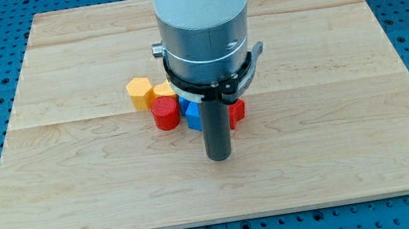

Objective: Move the green star towards the left center

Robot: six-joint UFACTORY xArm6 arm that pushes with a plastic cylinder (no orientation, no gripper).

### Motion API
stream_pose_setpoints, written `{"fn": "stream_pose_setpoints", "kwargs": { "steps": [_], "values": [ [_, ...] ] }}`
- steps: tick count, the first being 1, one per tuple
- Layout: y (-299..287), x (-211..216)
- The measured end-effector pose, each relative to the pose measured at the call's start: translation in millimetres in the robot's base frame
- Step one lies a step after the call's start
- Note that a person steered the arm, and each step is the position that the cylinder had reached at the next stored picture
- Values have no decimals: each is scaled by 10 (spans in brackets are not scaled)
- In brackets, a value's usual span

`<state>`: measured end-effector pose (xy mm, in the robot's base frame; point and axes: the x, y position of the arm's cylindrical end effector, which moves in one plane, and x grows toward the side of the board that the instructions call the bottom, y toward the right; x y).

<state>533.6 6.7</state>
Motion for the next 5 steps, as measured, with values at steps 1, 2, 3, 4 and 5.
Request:
{"fn": "stream_pose_setpoints", "kwargs": {
  "steps": [1, 2, 3, 4, 5],
  "values": [
    [0, 2],
    [11, 7],
    [9, 8],
    [504, -257],
    [626, -654]
  ]
}}
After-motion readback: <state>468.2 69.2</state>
